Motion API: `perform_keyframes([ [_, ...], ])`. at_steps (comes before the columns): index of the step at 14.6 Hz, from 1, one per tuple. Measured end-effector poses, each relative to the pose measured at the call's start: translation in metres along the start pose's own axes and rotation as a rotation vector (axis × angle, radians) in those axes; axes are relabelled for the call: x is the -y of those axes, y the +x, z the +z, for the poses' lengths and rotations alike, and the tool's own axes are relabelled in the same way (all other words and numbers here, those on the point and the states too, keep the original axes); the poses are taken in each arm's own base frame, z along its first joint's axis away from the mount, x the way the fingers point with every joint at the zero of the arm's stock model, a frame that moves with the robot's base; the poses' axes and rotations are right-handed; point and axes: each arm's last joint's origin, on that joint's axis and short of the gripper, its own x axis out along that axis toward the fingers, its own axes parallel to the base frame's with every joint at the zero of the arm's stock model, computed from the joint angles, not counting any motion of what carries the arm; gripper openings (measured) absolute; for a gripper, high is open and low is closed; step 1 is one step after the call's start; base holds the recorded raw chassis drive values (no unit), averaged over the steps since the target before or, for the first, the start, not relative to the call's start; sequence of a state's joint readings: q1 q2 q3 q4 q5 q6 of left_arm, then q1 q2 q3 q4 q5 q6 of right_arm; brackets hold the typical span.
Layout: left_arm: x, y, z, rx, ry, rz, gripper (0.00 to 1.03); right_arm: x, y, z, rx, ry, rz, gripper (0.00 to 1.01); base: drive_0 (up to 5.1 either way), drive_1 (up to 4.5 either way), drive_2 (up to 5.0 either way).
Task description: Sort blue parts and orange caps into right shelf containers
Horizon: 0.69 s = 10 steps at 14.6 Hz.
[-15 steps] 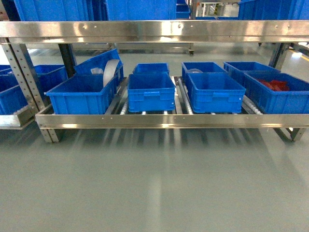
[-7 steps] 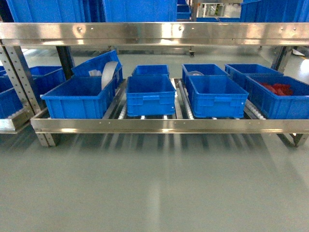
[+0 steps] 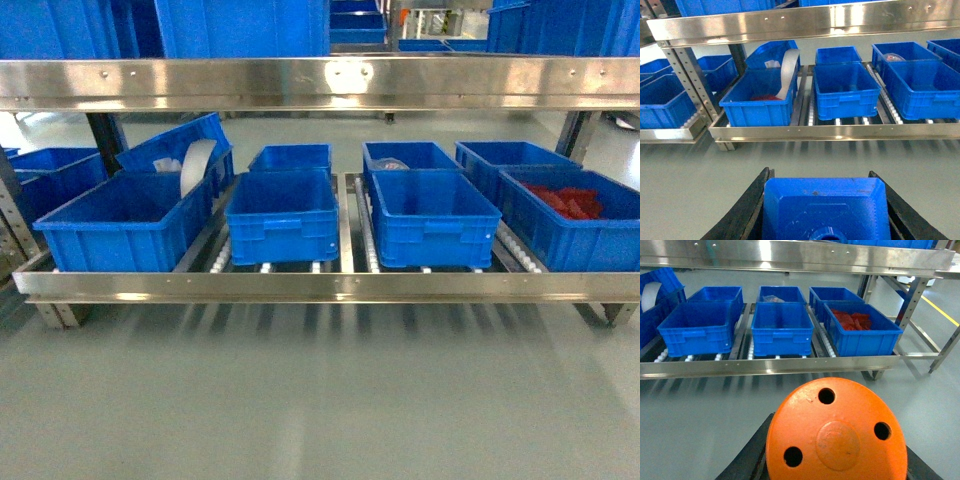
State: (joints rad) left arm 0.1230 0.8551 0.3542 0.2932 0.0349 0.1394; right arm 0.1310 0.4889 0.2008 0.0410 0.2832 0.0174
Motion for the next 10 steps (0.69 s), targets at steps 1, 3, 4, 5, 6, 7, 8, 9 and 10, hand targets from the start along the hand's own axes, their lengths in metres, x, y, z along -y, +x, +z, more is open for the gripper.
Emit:
perform_keyframes([
  [1,-0.0001,0.0002,-0.0003,-0.002,0.0,0.001,0.44,0.0,0.0,0.0004,0.004,0.001,0.0,0.43,2.9,1.84,-5.0],
  [3,0.0001,-0.0001,0.0004,0.004,0.0,-0.002,0.44,0.0,-0.0002,0.0006,0.007,0.002,0.0,0.43,2.7,2.14,-5.1],
  [4,0.0002,0.0003,-0.0004,-0.003,0.0,-0.003,0.44,0.0,0.0,0.0001,0.001,0.0,0.0,0.43,2.7,2.18,-5.1],
  [5,0.0,-0.0001,0.0003,0.003,0.0,0.0,0.44,0.0,0.0,0.0003,0.003,0.001,0.0,0.43,-0.1,3.86,-4.1],
  [6,0.0,0.0001,-0.0002,-0.002,0.0,-0.001,0.44,0.0,0.0,0.0,0.0,0.0,0.0,0.43,-0.1,3.94,-4.1],
  [7,0.0006,-0.0001,0.0005,0.005,0.001,-0.008,0.44,0.0001,0.0,0.0001,0.001,0.0,-0.001,0.43,0.1,4.31,-4.0],
  [8,0.0002,0.0001,-0.0001,-0.001,0.0,-0.003,0.44,0.0001,0.0,0.0003,0.003,0.001,-0.001,0.43,0.4,4.54,-3.8],
  [9,0.0001,0.0,0.0,0.0,0.0,-0.003,0.44,0.0001,0.0,0.0,0.0,0.0,-0.001,0.43,0.3,4.5,-3.8],
  [10,0.0002,0.0,0.0,0.0,0.0,-0.003,0.44,0.0001,0.0,0.0002,0.002,0.0,-0.001,0.43,0.3,4.44,-3.9],
])
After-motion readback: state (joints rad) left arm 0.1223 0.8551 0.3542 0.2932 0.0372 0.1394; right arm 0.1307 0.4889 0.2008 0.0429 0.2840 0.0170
